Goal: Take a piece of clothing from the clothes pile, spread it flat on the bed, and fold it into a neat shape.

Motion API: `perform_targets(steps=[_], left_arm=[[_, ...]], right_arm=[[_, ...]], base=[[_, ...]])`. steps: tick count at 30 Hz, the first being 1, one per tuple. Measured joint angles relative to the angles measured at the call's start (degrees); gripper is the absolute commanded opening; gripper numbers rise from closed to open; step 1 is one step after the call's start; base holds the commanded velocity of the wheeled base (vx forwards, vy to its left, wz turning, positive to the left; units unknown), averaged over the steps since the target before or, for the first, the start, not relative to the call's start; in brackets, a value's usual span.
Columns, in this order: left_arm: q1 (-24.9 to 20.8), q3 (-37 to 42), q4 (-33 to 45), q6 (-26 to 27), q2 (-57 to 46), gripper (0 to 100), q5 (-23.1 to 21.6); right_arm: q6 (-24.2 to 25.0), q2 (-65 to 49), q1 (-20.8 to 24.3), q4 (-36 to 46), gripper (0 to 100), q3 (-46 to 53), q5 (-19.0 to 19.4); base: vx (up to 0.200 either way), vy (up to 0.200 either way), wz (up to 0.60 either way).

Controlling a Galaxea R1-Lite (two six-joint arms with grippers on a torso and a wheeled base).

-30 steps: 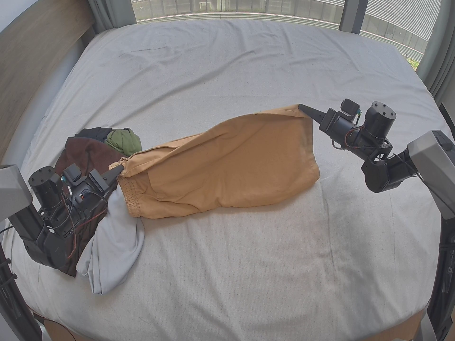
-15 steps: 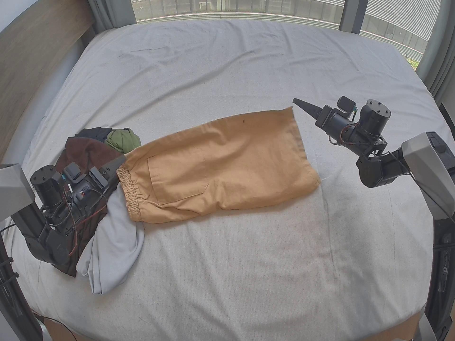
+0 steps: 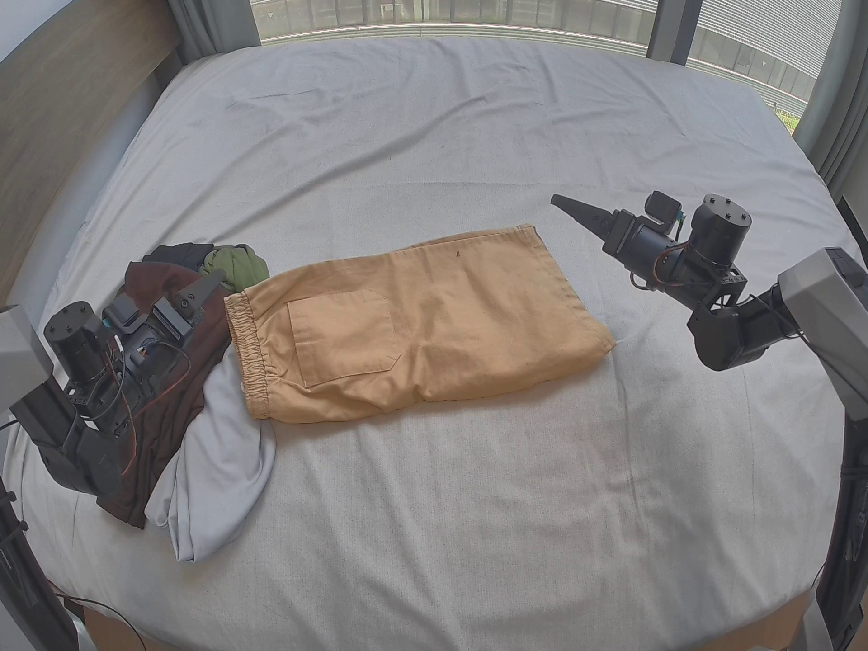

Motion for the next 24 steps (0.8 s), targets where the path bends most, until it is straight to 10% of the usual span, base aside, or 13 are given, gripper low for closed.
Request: perform_targets(steps=[24], left_arm=[[-8.31, 10.29, 0.0, 7.53, -11.33, 100, -3.8]], right_arm=[[-7.06, -12.85, 8.8, -9.06, 100, 35.17, -9.58]], base=[[0.0, 0.0, 0.0]])
